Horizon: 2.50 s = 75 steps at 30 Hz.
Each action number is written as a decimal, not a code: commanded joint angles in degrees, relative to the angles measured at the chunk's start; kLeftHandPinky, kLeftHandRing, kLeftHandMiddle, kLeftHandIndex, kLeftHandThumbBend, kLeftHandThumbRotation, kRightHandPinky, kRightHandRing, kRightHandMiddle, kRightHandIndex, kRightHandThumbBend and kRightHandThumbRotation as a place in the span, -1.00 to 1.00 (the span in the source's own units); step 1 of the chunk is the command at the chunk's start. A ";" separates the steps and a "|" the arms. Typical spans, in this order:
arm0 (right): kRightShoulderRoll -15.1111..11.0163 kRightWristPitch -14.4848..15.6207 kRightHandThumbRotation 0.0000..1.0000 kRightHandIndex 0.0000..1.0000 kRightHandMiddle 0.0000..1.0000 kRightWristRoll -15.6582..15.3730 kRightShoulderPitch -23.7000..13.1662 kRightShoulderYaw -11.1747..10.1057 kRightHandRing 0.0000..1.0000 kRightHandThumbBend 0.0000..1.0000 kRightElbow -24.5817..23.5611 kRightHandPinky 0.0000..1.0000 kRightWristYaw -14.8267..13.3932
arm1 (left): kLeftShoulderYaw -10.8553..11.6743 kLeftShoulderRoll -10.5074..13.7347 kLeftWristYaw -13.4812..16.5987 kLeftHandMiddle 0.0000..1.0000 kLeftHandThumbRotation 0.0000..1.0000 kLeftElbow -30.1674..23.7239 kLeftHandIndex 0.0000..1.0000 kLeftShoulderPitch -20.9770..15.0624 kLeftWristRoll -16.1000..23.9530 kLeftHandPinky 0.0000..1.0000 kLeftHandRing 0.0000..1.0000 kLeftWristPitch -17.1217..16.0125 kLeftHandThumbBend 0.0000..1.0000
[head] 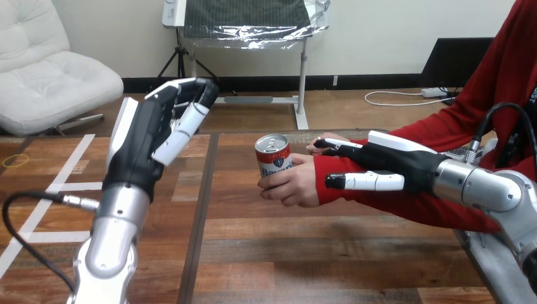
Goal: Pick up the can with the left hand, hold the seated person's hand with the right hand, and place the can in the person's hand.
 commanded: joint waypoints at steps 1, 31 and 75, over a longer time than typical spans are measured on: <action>0.49 0.48 0.98 1.00 0.97 1.52 0.24 -2.00 0.85 1.00 -4.30 0.63 -1.51 | 0.36 0.16 -0.03 0.51 0.62 -3.42 0.41 0.78 -0.65 0.27 0.47 -1.42 0.13; 4.08 -4.63 1.00 0.98 0.97 5.73 10.08 -8.12 0.91 1.00 -16.39 0.58 -15.34 | 0.49 -2.21 1.03 0.45 0.55 -6.13 0.32 9.22 -3.61 0.21 0.36 -8.39 -0.19; 20.02 -13.16 1.00 0.86 0.89 25.00 29.83 -10.96 0.93 0.95 -38.96 0.98 -17.17 | 1.98 -3.69 0.47 0.43 0.27 -9.44 0.29 15.07 -8.77 0.19 0.36 -17.09 -0.52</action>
